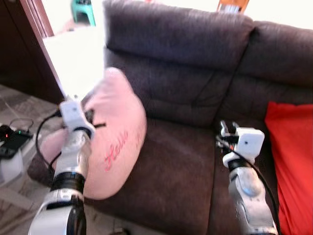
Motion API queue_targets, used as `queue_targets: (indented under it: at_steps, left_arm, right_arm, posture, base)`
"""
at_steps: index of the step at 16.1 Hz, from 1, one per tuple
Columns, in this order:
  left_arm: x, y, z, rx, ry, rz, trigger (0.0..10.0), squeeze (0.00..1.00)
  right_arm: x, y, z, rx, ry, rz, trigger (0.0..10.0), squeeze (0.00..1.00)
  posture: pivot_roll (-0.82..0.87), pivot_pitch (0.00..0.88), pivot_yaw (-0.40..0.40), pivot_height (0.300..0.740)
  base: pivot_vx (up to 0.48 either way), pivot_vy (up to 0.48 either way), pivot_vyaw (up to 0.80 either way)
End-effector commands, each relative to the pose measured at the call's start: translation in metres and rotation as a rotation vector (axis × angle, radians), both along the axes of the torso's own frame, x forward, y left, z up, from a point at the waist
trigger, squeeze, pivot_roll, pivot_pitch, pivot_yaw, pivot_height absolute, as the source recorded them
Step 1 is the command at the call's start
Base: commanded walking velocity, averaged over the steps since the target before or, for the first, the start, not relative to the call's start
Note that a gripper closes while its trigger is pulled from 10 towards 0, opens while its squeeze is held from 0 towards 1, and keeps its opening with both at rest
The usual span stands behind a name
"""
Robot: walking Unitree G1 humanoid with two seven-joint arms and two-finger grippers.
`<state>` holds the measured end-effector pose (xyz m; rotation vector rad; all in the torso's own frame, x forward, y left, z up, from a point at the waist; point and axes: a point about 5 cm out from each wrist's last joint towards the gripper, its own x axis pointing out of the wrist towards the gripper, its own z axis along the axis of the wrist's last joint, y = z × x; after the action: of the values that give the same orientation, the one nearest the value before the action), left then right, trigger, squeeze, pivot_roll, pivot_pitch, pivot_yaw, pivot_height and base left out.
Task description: Move the pillow to the sofa from floor
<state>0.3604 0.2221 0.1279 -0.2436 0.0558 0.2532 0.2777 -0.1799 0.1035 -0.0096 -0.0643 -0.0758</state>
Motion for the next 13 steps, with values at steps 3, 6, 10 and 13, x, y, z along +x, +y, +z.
queue_targets:
  at_steps: [3, 6, 10, 13]
  left_arm:
    - [0.0, 0.013, 0.007, -0.01, -0.045, 0.073, 10.0, 0.0]
    - [-0.004, -0.001, -0.014, 0.094, 0.053, -0.082, 10.0, 0.0]
    - [-0.003, -0.016, -0.013, 0.197, 0.014, -0.215, 10.0, 0.0]
    - [-0.003, -0.023, -0.018, 0.273, 0.039, -0.307, 10.0, 0.0]
  right_arm:
    - [-0.001, -0.005, 0.002, -0.013, -0.002, -0.012, 10.0, 0.0]
    - [-0.001, -0.003, 0.001, -0.011, 0.0, -0.006, 10.0, 0.0]
    - [-0.001, -0.003, 0.0, -0.012, 0.002, -0.008, 10.0, 0.0]
    - [-0.002, -0.003, 0.0, -0.01, 0.002, -0.013, 10.0, 0.0]
  posture:
    - [0.07, 0.041, -0.057, 0.74]
    - [0.07, 0.047, -0.058, 0.74]
    - [0.07, 0.051, -0.055, 0.74]
    - [0.06, 0.048, -0.047, 0.74]
  base:
    - [0.0, 0.0, 0.0]
    - [0.0, 0.0, 0.0]
    - [0.0, 0.0, 0.0]
    - [0.0, 0.0, 0.0]
